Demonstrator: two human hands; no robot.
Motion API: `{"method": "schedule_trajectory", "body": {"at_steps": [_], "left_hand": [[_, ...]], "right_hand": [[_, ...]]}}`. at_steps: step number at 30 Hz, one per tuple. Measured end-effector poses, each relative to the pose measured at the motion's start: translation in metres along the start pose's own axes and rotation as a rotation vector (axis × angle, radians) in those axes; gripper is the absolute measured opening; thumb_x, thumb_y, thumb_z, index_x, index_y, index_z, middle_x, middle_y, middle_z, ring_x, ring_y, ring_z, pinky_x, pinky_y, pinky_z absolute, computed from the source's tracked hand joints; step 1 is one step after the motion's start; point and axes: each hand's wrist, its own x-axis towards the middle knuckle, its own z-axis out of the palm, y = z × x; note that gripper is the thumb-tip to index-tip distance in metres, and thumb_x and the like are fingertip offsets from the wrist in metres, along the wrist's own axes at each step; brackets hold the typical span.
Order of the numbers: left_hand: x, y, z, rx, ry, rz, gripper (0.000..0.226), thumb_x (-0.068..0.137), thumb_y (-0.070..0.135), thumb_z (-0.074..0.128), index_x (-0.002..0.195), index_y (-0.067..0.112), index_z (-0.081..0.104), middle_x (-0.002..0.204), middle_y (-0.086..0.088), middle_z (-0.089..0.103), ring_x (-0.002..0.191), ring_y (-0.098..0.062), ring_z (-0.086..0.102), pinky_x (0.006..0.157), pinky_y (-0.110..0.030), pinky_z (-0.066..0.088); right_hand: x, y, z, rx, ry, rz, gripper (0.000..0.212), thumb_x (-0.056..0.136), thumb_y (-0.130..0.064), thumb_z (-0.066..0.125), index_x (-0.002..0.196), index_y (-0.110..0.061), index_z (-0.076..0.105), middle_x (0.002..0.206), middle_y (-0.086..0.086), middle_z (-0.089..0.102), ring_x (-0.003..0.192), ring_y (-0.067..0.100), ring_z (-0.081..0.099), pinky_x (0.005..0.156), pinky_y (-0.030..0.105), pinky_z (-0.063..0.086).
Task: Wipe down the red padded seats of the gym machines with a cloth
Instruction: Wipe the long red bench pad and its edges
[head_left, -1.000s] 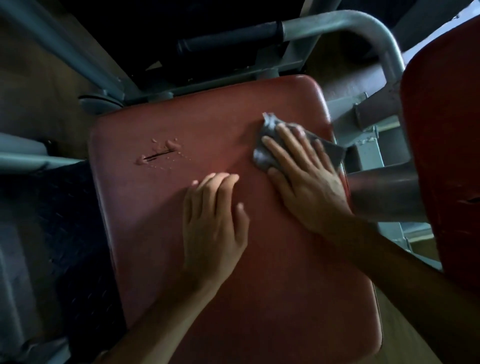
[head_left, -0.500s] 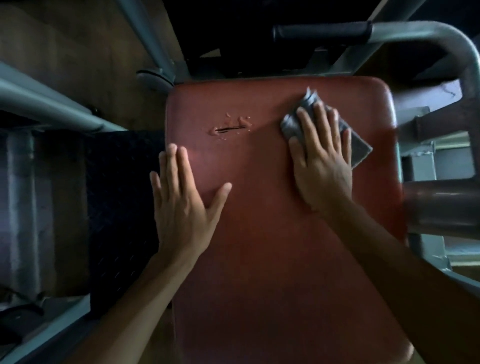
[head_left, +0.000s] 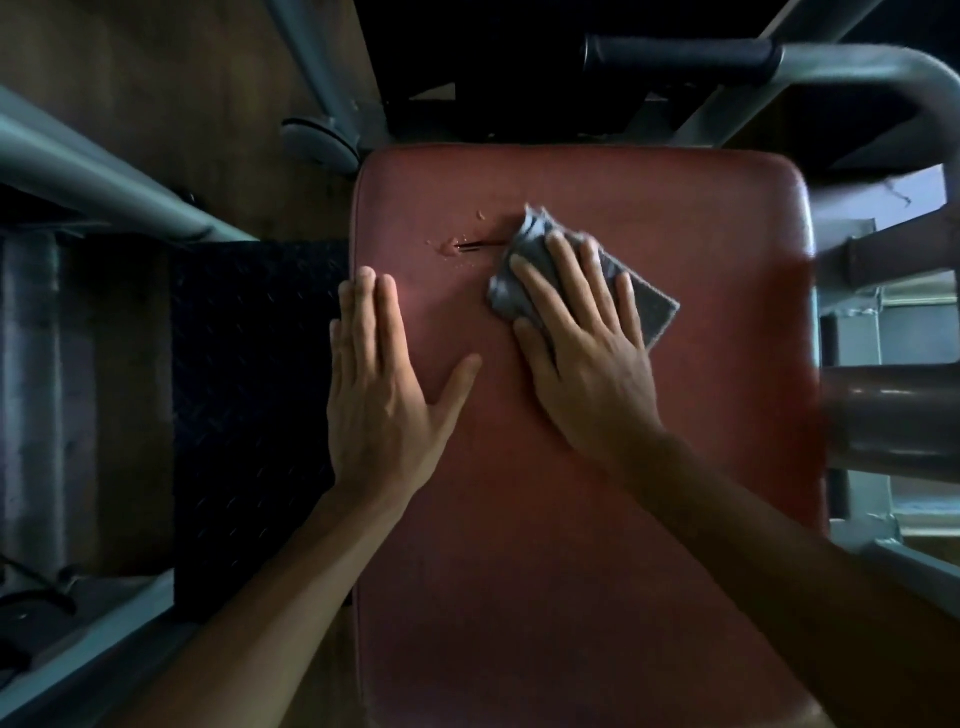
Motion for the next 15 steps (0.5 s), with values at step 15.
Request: {"method": "schedule_trajectory", "body": {"at_steps": [15], "left_hand": [[0.0, 0.0, 0.0, 0.021, 0.01, -0.002, 0.096, 0.094, 0.068, 0.043, 0.158, 0.003, 0.014, 0.167, -0.013, 0.009, 0.155, -0.025, 0.006, 0.126, -0.04, 0.015]], "right_hand": [[0.038, -0.003, -0.003, 0.028, 0.007, 0.036, 0.051, 0.105, -0.046, 0.03, 0.154, -0.035, 0.028, 0.165, -0.005, 0.015, 0.154, 0.017, 0.004, 0.125, 0.043, 0.002]]}}
